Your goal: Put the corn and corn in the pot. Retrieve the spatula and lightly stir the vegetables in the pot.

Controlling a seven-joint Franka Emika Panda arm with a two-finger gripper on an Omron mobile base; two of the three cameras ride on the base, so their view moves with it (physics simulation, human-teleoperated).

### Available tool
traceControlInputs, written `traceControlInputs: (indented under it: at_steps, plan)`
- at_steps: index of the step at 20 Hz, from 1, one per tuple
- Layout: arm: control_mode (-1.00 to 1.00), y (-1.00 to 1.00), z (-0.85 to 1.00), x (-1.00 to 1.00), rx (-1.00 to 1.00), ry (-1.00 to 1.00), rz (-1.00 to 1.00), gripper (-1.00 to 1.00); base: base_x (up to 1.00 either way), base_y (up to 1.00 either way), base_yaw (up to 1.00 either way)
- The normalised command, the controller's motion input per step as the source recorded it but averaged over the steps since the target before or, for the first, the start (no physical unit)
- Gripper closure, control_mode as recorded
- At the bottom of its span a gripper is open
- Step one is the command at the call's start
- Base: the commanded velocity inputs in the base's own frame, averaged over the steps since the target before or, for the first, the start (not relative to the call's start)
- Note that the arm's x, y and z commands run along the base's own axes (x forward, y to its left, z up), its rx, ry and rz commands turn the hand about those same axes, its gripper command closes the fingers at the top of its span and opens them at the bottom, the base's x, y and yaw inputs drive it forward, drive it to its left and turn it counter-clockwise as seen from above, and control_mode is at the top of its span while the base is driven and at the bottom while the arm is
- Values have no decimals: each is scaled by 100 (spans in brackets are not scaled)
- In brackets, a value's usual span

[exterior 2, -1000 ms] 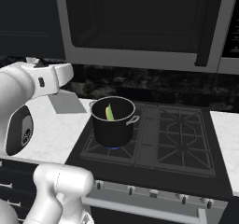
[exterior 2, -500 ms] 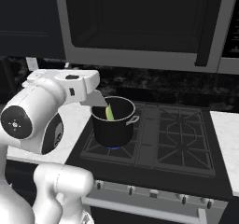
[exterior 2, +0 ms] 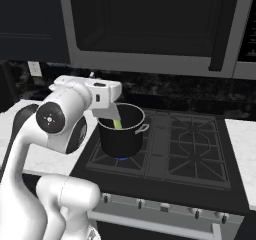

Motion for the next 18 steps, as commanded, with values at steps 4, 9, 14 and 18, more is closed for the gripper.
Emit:
traceControlInputs:
  at_steps: [4,9,14,18]
  plan:
    - [-100,-6,-48,43,3,0,0,100,0,0,0]
    - [-100,-3,-15,59,2,0,0,100,0,0,0]
    - [-100,0,-10,54,3,0,0,100,0,0,0]
    - [-100,-2,-12,48,4,0,0,100,0,0,0]
